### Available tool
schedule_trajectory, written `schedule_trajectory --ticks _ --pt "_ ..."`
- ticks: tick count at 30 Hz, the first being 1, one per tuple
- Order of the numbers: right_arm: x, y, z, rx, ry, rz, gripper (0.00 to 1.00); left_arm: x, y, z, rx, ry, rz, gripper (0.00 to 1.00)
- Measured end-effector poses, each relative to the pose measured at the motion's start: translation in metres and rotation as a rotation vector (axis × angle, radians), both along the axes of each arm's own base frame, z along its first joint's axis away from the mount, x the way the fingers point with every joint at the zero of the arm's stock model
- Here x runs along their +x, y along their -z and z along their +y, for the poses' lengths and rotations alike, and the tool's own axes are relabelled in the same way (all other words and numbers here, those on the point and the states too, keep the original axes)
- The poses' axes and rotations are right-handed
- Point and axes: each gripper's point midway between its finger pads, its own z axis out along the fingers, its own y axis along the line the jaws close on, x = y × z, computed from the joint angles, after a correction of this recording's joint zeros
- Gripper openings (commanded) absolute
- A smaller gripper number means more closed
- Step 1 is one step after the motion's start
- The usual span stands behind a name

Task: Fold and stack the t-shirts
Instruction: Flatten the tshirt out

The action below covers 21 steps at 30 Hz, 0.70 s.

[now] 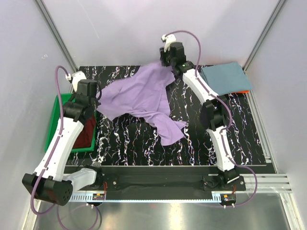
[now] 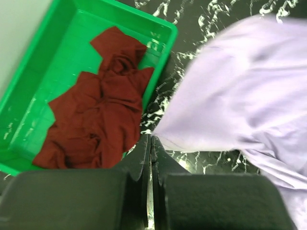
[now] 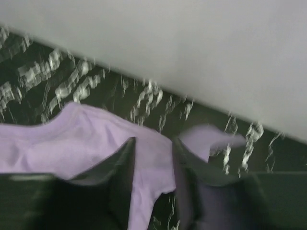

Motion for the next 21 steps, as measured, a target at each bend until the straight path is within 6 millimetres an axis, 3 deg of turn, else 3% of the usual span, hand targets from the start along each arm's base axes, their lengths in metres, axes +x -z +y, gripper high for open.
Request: schedule_trajectory --ticks 3,5,8,10,13,14,16,18,21 --pt "-0.021 0.054 -0.002 -0.033 -0.022 0.164 0.52 0.007 0.006 -0.006 -0.015 0.026 0.014 0.00" --pt "-0.048 0.088 -0.010 -0.058 -0.019 0.303 0.53 0.013 0.011 -0.011 -0.029 0.043 0.027 0.00" --pt "-0.101 0.110 -0.028 -0.069 -0.004 0.484 0.55 0.026 0.017 -0.019 -0.058 0.072 0.046 0.00" --pt "-0.146 0.104 -0.041 -0.052 -0.001 0.573 0.52 0.036 0.018 -0.025 -0.084 0.094 0.055 0.00" --pt "-0.210 0.074 -0.059 -0.001 -0.013 0.626 0.43 0.053 0.016 -0.036 -0.125 0.136 0.050 0.00" --pt "-0.226 0.067 -0.064 0.014 -0.016 0.633 0.38 0.056 0.016 -0.039 -0.134 0.148 0.049 0.00" --pt "-0.258 0.055 -0.074 0.059 -0.023 0.649 0.38 0.059 0.016 -0.042 -0.149 0.162 0.048 0.00" --pt "-0.276 0.058 -0.082 0.101 -0.024 0.684 0.41 0.063 0.015 -0.045 -0.162 0.178 0.048 0.00" --pt "-0.293 0.096 -0.097 0.152 0.014 0.812 0.45 0.070 0.015 -0.051 -0.182 0.198 0.046 0.00"
